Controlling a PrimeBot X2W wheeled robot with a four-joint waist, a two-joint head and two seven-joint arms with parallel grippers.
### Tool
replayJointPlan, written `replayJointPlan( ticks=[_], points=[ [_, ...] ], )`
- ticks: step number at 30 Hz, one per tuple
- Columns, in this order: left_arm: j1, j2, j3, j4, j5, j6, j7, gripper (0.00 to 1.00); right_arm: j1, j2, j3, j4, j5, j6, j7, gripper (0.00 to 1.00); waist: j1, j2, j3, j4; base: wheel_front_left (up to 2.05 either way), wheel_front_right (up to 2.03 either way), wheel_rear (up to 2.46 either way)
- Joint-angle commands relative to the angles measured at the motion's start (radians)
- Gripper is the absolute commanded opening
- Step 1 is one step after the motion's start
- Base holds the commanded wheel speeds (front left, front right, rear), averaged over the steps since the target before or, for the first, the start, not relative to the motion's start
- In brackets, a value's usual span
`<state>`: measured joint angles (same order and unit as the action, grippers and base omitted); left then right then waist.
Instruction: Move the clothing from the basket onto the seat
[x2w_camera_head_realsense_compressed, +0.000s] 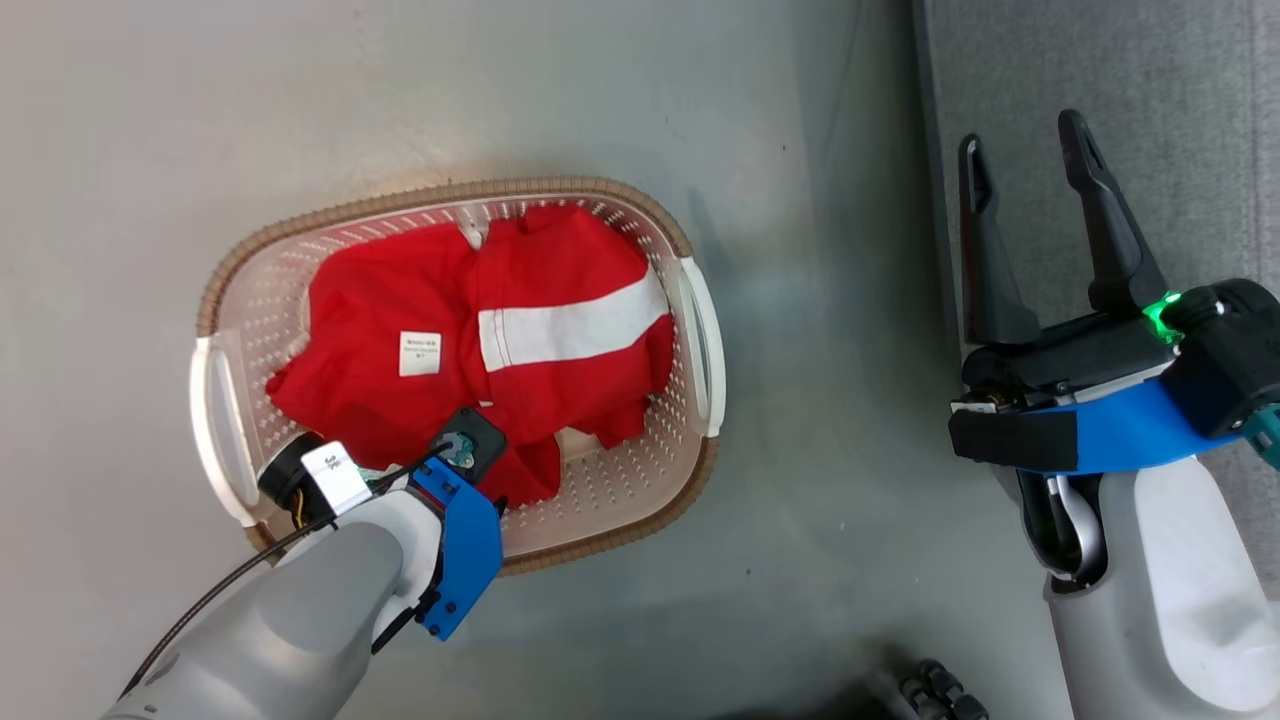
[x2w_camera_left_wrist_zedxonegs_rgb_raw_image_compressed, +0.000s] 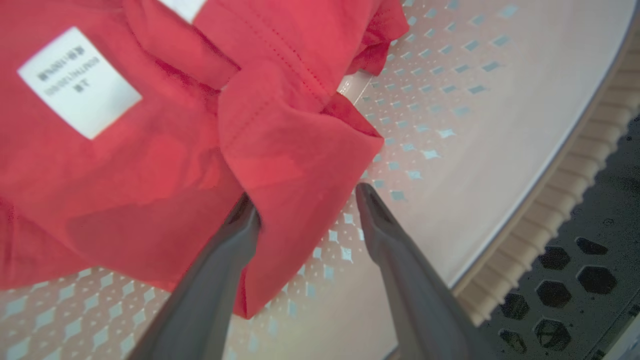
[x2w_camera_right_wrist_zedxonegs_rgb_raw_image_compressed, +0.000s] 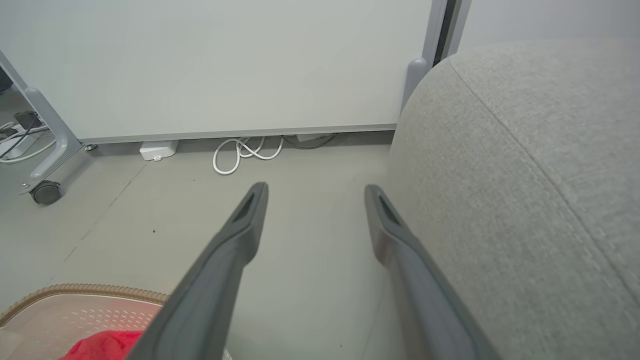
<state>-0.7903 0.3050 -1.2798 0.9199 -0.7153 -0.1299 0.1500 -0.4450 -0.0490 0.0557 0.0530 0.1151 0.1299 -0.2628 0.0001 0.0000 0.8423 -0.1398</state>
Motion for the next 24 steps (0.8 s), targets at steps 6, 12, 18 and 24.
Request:
replayJointPlan(
  ticks=[6,12,18,24],
  points=[
    [-0.041,-0.005,-0.003,0.028,0.013,-0.001,0.025,1.0,-0.032,-0.003,0.001,-0.022,0.006,0.001,-0.003,1.0,-0.0001,0.0,0.06,-0.014,0.0,0.0,0.0],
    [-0.048,-0.017,-0.003,0.031,0.036,-0.001,0.058,1.0,-0.037,-0.003,-0.003,-0.031,0.006,0.001,-0.003,1.0,-0.0001,0.0,0.078,-0.015,0.0,0.0,0.0],
    [-0.048,-0.016,-0.003,0.017,0.074,-0.001,0.064,0.0,-0.048,-0.003,0.003,-0.025,0.009,0.001,-0.003,1.0,-0.0001,0.0,0.072,-0.015,0.0,0.0,0.0],
    [-0.042,-0.01,-0.003,0.012,0.094,-0.001,0.021,0.0,-0.042,-0.003,0.001,-0.015,0.012,0.001,-0.003,1.0,-0.0001,0.0,0.037,-0.012,0.0,0.0,0.0]
  ],
)
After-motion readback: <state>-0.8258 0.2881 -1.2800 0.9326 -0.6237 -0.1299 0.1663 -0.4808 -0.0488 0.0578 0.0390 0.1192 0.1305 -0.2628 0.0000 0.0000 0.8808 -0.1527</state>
